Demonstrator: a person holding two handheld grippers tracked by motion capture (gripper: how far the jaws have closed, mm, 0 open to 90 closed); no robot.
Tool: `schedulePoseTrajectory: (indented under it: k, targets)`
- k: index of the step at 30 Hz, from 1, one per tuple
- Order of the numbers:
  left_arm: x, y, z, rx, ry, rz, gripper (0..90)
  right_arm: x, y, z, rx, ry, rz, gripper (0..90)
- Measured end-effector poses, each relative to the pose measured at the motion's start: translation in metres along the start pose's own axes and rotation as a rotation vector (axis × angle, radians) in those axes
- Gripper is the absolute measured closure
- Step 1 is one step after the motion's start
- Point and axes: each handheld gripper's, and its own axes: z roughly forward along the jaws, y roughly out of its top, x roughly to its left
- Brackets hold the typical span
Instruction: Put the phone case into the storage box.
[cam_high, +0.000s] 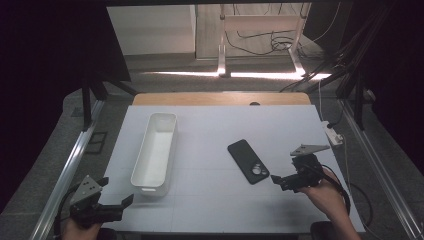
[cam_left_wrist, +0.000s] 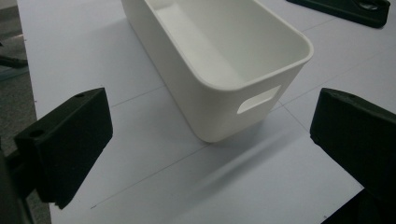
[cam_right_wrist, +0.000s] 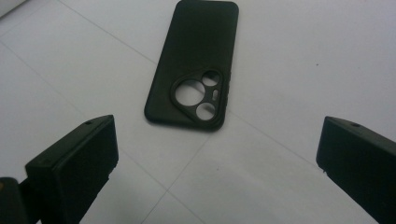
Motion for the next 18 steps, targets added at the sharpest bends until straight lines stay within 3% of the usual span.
schedulePoseTrajectory:
  k: [11, 18]
  targets:
    - [0.0, 0.0, 0.0, 0.001, 0.002, -0.005, 0.0, -0.001, 0.02, 0.014, 0.003, 0.03, 0.028, 0.0]
    - [0.001, 0.0, 0.0, -0.001, 0.0, -0.004, 0.0, 0.002, 0.03, 0.022, 0.005, 0.033, 0.003, 0.0]
